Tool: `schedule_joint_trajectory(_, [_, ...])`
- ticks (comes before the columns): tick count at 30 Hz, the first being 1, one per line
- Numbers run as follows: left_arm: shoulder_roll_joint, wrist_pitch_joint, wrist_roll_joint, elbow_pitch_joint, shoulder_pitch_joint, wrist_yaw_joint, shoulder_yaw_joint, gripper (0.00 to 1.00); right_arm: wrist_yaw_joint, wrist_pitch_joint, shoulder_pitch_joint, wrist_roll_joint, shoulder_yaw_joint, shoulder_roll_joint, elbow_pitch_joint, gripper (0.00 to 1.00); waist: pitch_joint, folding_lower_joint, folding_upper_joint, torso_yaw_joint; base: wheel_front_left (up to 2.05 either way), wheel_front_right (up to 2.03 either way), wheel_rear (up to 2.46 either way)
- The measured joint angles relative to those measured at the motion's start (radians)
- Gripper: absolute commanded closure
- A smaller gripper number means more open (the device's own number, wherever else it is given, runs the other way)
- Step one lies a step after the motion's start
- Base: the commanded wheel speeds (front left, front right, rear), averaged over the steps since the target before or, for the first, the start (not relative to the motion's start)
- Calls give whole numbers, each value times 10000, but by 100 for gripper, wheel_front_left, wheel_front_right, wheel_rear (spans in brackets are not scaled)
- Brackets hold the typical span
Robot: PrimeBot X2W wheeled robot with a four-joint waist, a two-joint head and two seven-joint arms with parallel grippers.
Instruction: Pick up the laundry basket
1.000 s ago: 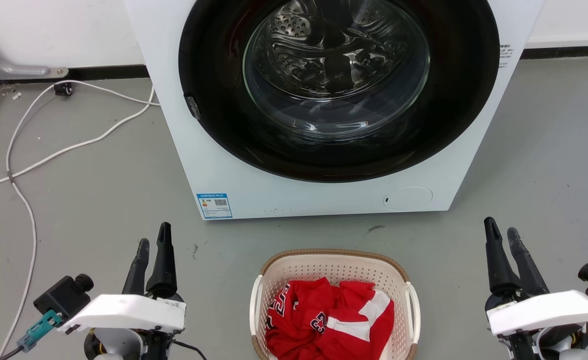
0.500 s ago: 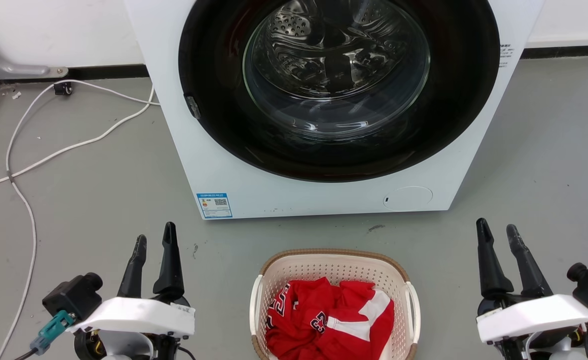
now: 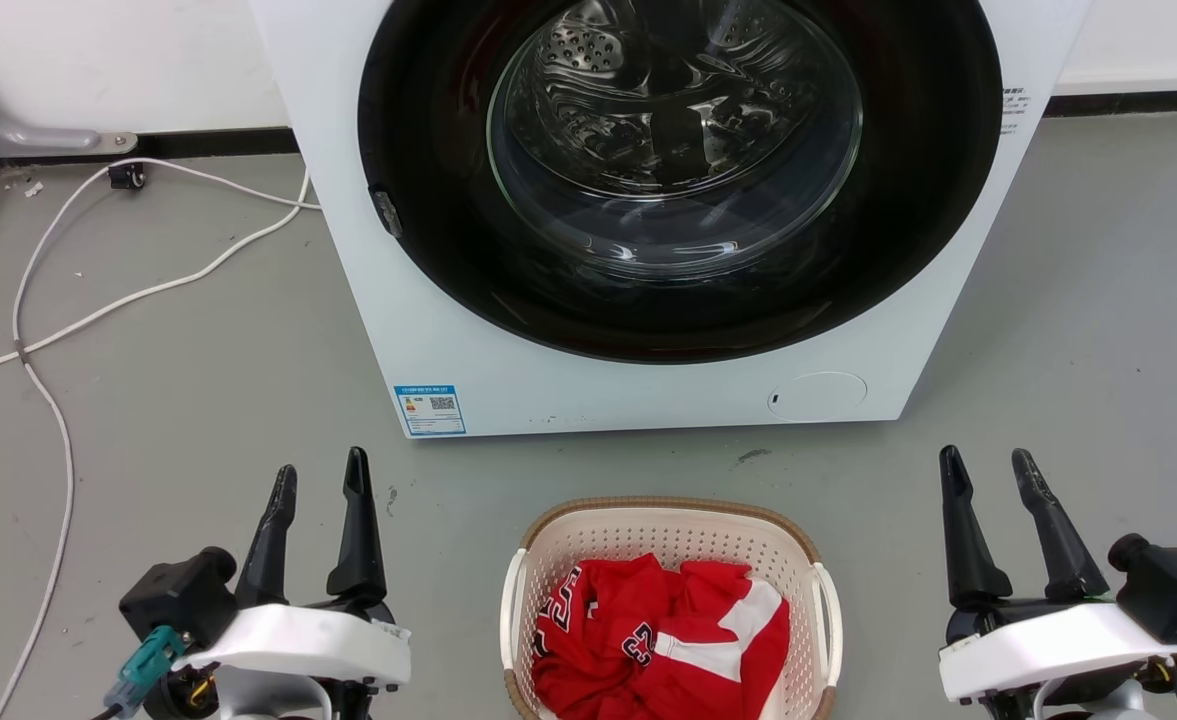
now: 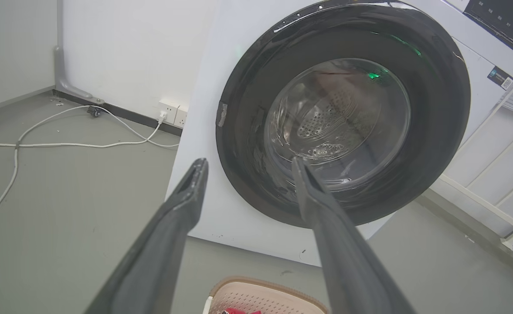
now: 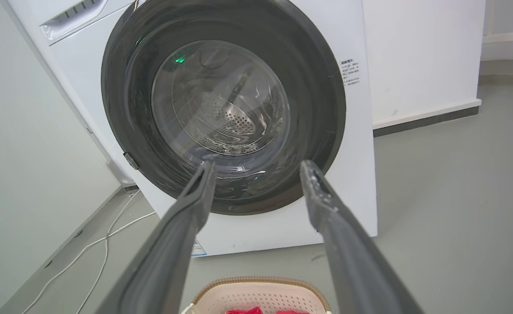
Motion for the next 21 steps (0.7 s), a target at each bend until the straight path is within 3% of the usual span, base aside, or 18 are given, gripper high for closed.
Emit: schedule_joint_trajectory(21, [6,-445,1904,-27,103,121,-182,0,2,-435,130,-1854,146,-4,-169,0,71,0,0,-11,0,0,0])
